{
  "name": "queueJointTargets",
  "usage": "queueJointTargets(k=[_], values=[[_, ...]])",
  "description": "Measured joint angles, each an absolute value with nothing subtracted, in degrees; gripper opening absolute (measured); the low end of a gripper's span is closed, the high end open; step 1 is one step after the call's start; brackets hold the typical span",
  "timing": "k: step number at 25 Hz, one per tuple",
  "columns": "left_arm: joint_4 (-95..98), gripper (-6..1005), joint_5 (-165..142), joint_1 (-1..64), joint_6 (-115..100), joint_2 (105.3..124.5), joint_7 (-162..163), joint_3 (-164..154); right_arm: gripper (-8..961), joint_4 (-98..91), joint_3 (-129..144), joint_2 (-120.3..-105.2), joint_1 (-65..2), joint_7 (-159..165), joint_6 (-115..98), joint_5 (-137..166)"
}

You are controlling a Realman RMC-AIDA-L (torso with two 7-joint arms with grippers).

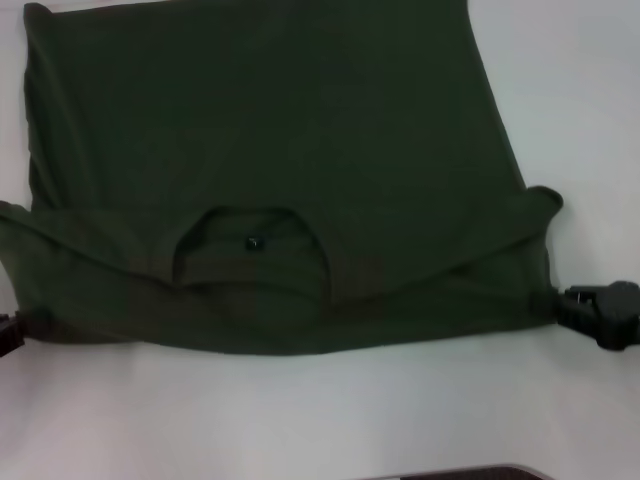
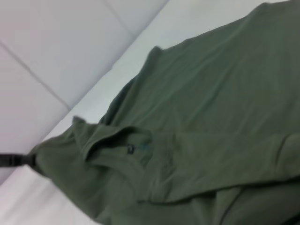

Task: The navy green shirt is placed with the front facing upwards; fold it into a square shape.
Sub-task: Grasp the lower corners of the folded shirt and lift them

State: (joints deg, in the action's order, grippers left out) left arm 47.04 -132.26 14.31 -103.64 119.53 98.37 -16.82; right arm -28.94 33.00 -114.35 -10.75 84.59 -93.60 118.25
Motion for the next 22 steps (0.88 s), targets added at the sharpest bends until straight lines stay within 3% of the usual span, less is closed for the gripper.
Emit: queueJointTargets(k=[22], values=[[47.3,50,-135.9,13.5,-106.9,119.47,97.0,-14.4,67,-29.4,31.3,-113.7,-9.8,80.2,-97.7,122.2]])
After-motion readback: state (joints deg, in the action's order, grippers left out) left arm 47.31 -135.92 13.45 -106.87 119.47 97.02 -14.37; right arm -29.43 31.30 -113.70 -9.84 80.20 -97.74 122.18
